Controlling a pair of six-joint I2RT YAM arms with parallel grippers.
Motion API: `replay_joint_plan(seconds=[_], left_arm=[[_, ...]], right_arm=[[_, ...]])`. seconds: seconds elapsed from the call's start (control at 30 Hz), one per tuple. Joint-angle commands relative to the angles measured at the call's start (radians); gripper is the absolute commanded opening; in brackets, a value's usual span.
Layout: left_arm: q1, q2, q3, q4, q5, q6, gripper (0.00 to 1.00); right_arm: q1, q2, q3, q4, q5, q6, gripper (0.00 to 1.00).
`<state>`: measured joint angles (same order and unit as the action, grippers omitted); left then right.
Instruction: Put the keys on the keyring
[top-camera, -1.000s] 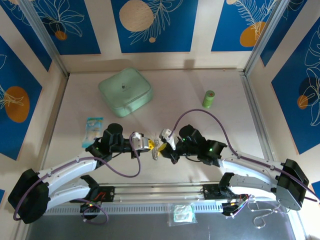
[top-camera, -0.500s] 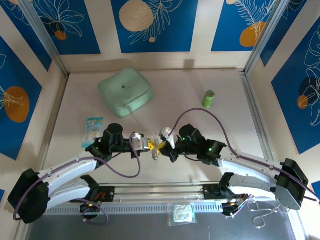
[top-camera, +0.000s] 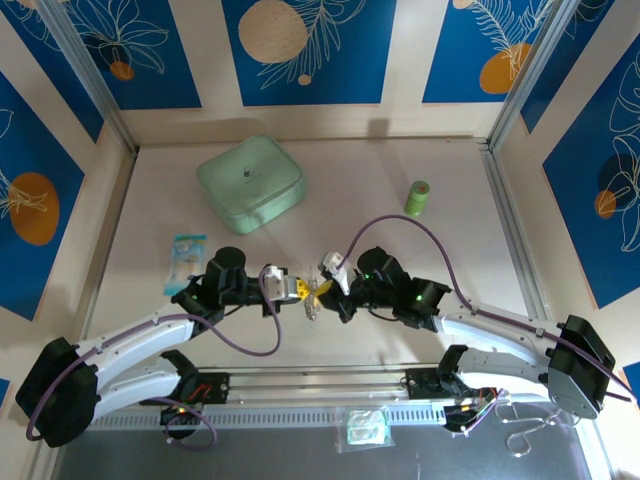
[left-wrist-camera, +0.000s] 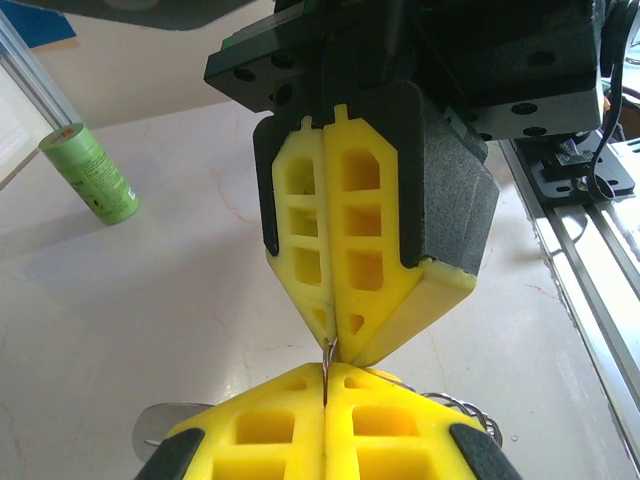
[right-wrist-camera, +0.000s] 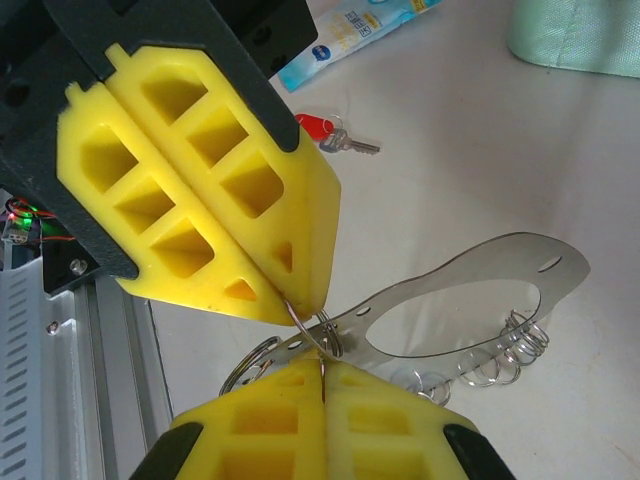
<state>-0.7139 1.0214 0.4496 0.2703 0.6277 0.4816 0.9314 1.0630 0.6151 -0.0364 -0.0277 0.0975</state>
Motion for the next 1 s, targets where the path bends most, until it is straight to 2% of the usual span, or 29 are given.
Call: replay_joint_plan(seconds=[0.0, 0.63, 0.97], left_arm=[[-0.013, -0.021, -0.012, 0.014, 0.014, 0.03, 0.0], [-0.014, -0.037, -0.018, 0.013, 0.004, 0.052, 0.0], [-0.022, -0.054, -0.03, 0.036, -0.02, 0.07, 0.0]], right_arm=[[-0.007, -0.029, 0.011, 0.044, -0.015, 0.016, 0.0], [-0.03, -0.023, 0.004, 0.026, 0.022, 0.099, 0.0], [-0.062, 0.045, 0.018, 0.039, -0.097, 0.172, 0.0]])
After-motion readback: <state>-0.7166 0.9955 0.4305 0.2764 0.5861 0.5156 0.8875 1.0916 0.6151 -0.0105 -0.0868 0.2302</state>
